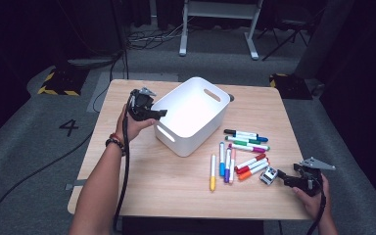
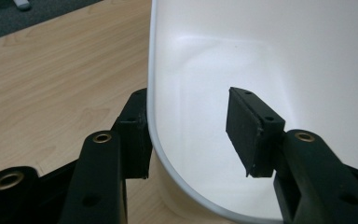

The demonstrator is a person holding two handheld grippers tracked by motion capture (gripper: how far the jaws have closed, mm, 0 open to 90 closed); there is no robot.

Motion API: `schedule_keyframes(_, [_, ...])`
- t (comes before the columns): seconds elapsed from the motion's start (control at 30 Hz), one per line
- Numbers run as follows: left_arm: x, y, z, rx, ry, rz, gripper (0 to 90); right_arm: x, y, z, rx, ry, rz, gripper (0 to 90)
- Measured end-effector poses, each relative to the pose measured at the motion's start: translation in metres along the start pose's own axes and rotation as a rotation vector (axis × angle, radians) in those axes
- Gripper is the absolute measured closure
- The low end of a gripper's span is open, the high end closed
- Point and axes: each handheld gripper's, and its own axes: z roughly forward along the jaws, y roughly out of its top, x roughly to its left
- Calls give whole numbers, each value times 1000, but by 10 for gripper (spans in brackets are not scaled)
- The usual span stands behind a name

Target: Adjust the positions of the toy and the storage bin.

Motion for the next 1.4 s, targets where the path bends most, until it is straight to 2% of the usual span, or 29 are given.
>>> schedule_keyframes(0.07, [-10,-6,-5,-3,10,-17,491,0,0,0,0,0,0,226])
schedule_keyframes(0.23, [-37,-22,-18,3,14,12,410,0,0,0,0,1,-1,226])
schedule_keyframes(0.37, [-56,-35,-28,-6,57,2,429,0,0,0,0,1,-1,226])
schedule_keyframes(0.4, [-60,-39,-32,-1,62,14,419,0,0,0,0,1,-1,226])
schedule_keyframes(0.63, [-93,-61,-45,-46,75,1,352,0,0,0,0,1,-1,226])
schedule_keyframes(0.7, [-101,-65,-46,-56,68,1,315,0,0,0,0,1,-1,225])
schedule_keyframes(0.77, [-109,-67,-44,-69,50,-22,276,0,0,0,0,1,-1,225])
schedule_keyframes(0.93, [-117,-68,-40,-97,44,-45,224,0,0,0,0,1,-1,225])
schedule_keyframes(0.97, [-120,-68,-37,-109,37,-68,217,0,0,0,0,1,-1,226])
schedule_keyframes(1.1, [-129,-68,-33,-128,48,-84,201,0,0,0,1,0,0,226])
schedule_keyframes(1.3, [-139,-66,-28,-141,61,-86,189,-1,0,0,-3,4,9,222])
schedule_keyframes(1.37, [-141,-65,-28,-149,87,-61,189,-1,-1,-2,-19,-3,8,230])
schedule_keyframes(1.4, [-143,-64,-29,-149,88,-69,195,-2,-2,-3,-31,-3,20,244])
